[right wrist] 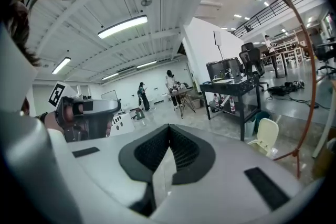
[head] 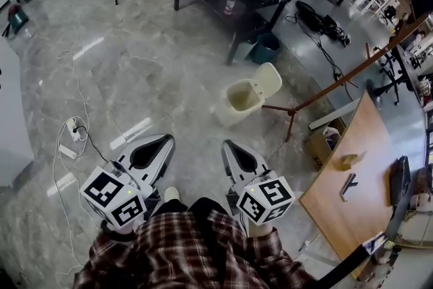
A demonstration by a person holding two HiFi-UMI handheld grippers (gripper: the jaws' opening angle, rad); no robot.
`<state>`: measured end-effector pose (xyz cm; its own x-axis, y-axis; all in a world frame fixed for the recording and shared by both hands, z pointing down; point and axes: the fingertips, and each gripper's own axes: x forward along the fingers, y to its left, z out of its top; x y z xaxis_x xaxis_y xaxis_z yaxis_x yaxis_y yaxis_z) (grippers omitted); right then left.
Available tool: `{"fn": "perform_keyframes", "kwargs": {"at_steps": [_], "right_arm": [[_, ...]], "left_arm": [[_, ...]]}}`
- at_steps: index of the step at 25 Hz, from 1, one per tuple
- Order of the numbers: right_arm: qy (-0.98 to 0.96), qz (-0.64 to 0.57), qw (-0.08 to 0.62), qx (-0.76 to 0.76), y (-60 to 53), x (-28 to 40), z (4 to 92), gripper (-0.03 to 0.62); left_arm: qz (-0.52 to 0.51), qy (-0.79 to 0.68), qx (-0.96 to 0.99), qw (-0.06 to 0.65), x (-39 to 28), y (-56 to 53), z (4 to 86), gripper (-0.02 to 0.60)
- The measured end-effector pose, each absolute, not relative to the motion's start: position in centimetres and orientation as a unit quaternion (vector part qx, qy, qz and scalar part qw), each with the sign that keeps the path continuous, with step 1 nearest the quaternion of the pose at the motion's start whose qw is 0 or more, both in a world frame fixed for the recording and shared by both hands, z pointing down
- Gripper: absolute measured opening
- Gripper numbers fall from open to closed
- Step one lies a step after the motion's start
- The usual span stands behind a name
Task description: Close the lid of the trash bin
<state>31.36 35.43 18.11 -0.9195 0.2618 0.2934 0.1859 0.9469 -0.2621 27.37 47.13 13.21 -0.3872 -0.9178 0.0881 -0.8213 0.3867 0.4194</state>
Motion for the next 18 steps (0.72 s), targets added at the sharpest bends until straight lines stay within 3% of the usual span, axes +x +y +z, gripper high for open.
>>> {"fn": "perform_keyframes", "kwargs": {"at_steps": [10,18], "right_arm": [[-0.966,0.13,0.205,-0.094,32.6,21.6,21.9,0.012],[-0.973,0.123,0.174,-0.093,24.7,10.7,19.4,0.014]], "left_arm": [[-0.169,-0.805,0.533,0.197,17.0,44.6,17.0,0.012],[-0.162,-0.806,0.542,0.176,6.2,36.5,14.8,0.012]]}}
